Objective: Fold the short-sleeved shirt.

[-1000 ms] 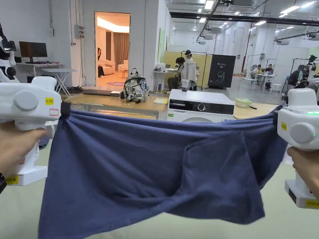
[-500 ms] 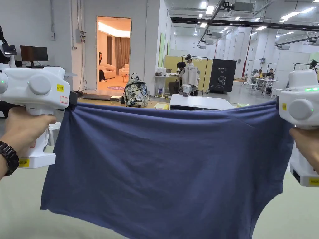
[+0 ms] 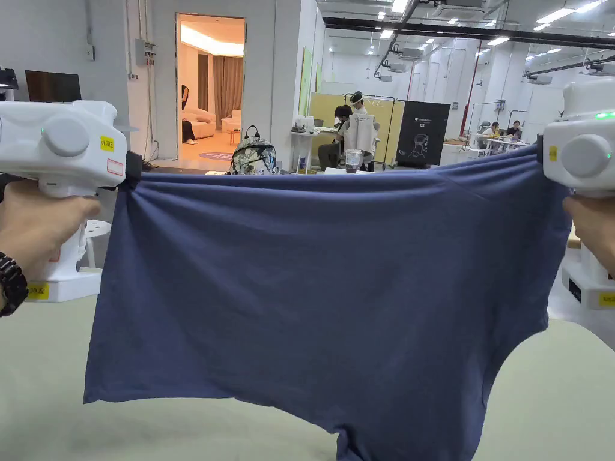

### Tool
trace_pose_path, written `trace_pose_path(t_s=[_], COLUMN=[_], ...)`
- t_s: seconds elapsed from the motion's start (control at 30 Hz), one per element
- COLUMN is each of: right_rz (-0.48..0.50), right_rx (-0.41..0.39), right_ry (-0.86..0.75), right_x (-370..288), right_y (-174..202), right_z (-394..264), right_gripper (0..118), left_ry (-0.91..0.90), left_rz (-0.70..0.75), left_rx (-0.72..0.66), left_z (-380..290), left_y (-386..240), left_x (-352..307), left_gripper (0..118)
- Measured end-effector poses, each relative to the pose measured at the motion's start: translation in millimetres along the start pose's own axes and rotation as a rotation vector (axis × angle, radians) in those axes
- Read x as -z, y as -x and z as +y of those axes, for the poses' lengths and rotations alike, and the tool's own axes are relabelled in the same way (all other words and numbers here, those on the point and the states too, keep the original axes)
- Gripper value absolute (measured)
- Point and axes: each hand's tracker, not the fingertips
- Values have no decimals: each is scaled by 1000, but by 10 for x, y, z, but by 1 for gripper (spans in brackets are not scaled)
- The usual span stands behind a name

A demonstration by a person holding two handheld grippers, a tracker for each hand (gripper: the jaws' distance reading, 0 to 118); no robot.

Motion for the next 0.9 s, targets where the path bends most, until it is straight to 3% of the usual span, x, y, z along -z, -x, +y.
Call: trace_pose_path(t_s=[0.33, 0.6, 0.9], right_rz=[-5, -16, 58], right_rx=[-10, -6, 15], right_ry=[29, 57, 100], right_x=[-415, -1114, -2029], right_y=[-73, -218, -326], right_z=[-274, -714, -1281], right_gripper=[0, 0, 0], left_ry=[6, 9, 22], left_rz=[-14, -42, -102], left_rx=[-3, -25, -9], left_z=[-223, -567, -1379], left_y=[32, 145, 229], left_x=[-279, -683, -1346], left_gripper=[0, 0, 0])
